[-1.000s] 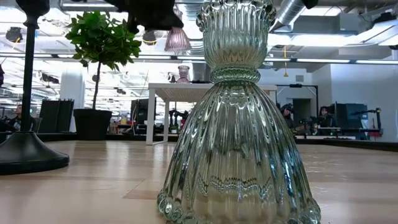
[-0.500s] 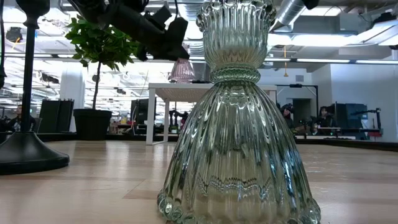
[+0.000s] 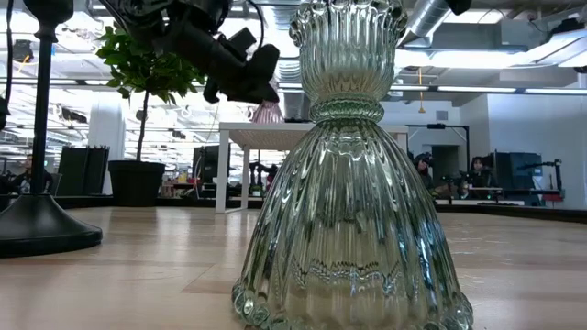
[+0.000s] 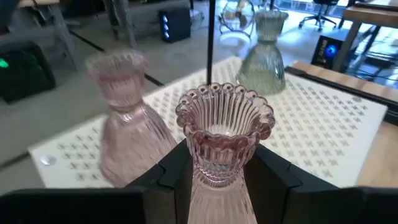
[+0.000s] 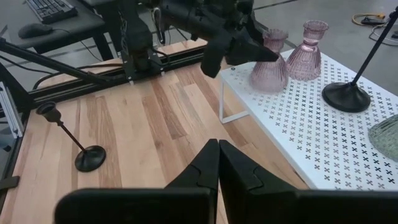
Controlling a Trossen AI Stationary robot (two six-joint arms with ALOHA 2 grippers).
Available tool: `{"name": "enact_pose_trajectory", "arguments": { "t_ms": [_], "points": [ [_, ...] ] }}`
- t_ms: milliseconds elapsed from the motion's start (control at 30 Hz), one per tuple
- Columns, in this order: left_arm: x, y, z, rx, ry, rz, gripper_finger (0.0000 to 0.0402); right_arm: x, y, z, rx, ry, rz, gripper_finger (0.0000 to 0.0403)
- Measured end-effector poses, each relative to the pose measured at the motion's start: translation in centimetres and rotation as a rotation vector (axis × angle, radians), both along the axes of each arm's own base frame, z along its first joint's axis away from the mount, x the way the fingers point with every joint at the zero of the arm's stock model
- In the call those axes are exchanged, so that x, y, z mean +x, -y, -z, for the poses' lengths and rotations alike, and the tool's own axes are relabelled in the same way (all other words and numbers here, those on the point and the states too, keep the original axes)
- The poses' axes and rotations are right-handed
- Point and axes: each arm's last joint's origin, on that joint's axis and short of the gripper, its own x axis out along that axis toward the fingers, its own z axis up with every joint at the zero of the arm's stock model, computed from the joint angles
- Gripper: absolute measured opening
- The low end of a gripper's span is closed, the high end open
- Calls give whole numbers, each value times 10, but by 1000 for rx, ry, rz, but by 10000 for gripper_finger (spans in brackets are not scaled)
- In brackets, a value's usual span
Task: Pick & Place candle stick holders
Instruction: Put the pink candle holder on the shelf
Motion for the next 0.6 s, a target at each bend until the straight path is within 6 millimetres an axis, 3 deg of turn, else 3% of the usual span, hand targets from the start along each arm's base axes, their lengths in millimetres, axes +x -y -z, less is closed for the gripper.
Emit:
{"name": "enact_pose_trajectory", "arguments": {
  "t_ms": [367,600],
  "points": [
    [4,-3,4,-18,3,-6,125,0,0,0,0,-1,0,0],
    [-2,-2,0,19,-17,-15,179,0,0,1,-2,-7,-1,0]
  ]
}}
